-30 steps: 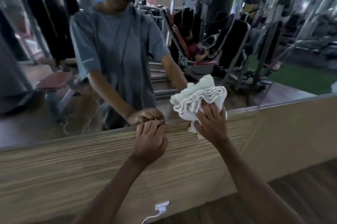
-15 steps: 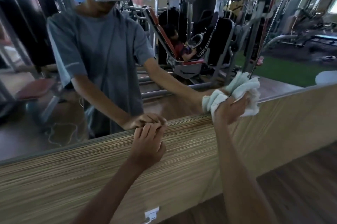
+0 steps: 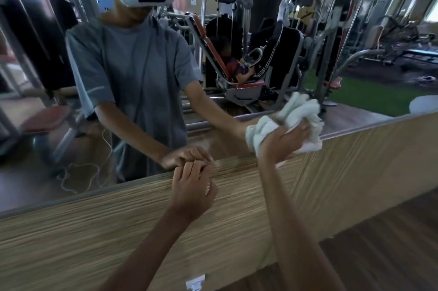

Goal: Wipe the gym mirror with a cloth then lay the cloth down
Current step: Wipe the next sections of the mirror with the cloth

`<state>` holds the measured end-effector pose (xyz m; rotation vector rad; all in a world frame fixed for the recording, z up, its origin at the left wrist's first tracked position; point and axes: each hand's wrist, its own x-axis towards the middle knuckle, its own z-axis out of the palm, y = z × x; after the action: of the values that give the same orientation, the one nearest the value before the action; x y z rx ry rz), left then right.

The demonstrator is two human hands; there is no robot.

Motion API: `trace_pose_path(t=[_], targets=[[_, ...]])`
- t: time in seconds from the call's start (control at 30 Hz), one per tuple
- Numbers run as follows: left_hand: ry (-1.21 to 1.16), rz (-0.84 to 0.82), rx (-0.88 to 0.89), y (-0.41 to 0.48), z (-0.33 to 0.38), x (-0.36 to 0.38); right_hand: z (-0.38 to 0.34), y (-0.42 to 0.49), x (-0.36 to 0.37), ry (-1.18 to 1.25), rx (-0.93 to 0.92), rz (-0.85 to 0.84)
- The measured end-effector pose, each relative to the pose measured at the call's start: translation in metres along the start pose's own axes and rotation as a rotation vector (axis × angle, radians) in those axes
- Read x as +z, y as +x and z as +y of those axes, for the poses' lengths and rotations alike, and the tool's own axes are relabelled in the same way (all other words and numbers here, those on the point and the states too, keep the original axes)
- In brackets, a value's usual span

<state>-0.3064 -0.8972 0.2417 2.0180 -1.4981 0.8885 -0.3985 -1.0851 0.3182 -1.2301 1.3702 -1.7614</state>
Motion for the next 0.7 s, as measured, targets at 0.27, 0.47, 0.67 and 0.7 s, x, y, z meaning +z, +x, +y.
trace_pose_path(t=[0.27,0.47,0.67,0.7], targets=[[0.047,0.119,0.199,0.075,-0.011,-0.037,0.034,0.046,-0.038,-0.066,-0.257,-0.231],[0.212,0.287,0.344,0.170,-0.007,-0.077,-0.035,0.040,-0.010,-0.039,-0.287,-0.135],[0.473,0.335,0.355,0.186,-0.011,-0.079,0.019,0.052,-0.024,-0.172,-0.537,-0.199],[0.492,0.332,0.347,0.186,-0.012,-0.077,0.008,0.061,-0.025,-0.138,-0.431,-0.175]])
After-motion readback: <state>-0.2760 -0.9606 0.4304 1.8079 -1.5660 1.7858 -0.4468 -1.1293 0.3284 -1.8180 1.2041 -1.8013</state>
